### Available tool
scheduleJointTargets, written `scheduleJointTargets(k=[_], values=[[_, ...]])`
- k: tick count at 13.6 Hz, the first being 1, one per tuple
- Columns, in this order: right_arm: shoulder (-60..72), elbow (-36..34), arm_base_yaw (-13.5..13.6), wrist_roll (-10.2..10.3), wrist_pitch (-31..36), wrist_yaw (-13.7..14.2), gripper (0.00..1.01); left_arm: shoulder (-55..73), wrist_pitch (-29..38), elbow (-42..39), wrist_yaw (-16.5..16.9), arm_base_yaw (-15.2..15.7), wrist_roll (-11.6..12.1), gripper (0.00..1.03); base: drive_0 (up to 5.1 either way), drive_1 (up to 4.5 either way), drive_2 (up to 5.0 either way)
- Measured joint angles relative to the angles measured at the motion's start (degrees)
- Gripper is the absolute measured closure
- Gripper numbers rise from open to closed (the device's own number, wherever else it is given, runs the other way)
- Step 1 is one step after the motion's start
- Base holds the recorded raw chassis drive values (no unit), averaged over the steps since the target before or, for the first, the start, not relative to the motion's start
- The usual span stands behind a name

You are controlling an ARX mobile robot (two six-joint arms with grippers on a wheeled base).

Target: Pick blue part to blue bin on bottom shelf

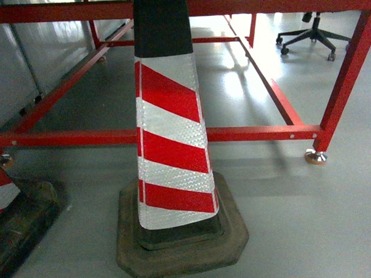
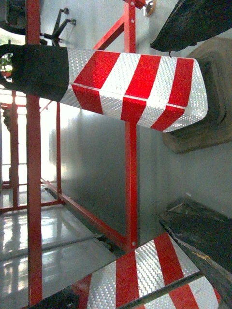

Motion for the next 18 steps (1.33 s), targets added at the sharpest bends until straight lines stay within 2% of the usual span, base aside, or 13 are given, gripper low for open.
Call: scheduleJointTargets(k=[18], values=[[0.0,0.0,0.0,0.0,0.0,0.0,0.03,0.0,0.0,0.0,0.0,0.0,0.0,0.05,0.0,0.0,0.0]])
